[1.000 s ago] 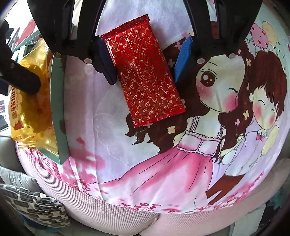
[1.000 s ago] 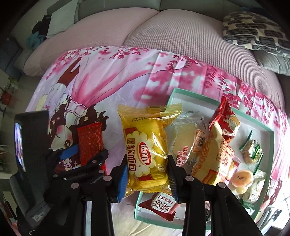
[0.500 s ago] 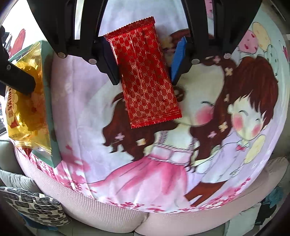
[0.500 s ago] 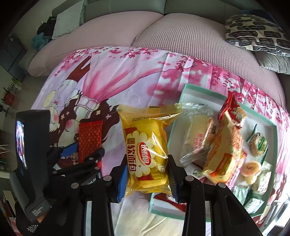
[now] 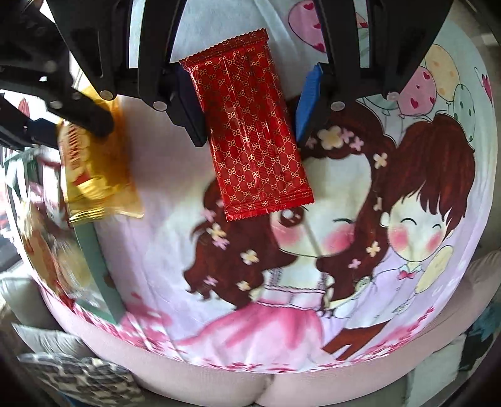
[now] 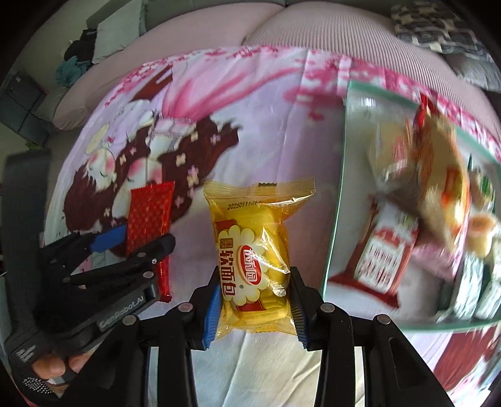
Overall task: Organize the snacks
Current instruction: 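Lift and carry the yellow bread bag and red foil bar over the tray with both tools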
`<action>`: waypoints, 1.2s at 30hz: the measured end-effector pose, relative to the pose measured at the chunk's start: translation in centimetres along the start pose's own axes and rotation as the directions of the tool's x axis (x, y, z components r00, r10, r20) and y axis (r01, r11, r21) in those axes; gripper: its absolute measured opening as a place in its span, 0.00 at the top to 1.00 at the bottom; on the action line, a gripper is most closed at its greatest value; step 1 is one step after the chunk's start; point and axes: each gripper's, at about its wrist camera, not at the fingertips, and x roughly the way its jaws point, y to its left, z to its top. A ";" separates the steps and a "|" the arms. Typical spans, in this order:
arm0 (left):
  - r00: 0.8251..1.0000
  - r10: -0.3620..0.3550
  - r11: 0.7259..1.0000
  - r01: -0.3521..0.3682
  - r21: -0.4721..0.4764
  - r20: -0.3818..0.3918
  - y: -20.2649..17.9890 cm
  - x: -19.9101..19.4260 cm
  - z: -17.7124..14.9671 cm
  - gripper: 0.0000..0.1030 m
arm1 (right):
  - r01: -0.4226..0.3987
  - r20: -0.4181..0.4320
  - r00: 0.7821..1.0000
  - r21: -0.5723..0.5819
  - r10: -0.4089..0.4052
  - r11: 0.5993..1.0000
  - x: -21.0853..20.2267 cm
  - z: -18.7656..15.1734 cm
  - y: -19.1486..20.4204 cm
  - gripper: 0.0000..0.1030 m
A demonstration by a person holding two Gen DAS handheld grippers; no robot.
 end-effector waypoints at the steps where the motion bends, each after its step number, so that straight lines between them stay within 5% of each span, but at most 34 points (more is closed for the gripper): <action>1: 1.000 0.001 1.000 -0.001 0.008 0.000 -0.4 0.1 -0.1 0.44 | 0.002 -0.005 1.000 0.007 -0.002 1.000 0.2 -0.4 0.0 0.60; 8: 1.000 0.014 1.000 -0.014 0.023 -0.012 -0.6 0.2 -1.5 0.42 | 0.023 0.007 1.000 0.041 -0.023 0.999 0.4 -2.7 -0.2 0.59; 14: 0.994 0.107 0.993 -0.107 0.058 0.000 -3.8 1.7 -0.6 0.36 | 0.045 0.010 0.999 0.025 -0.046 0.999 1.1 -2.6 0.2 0.58; 36: 0.995 0.099 0.995 -0.099 -0.026 0.006 -2.4 2.4 0.7 0.35 | 0.052 0.066 0.996 0.033 -0.054 0.998 2.3 -3.0 -0.1 0.56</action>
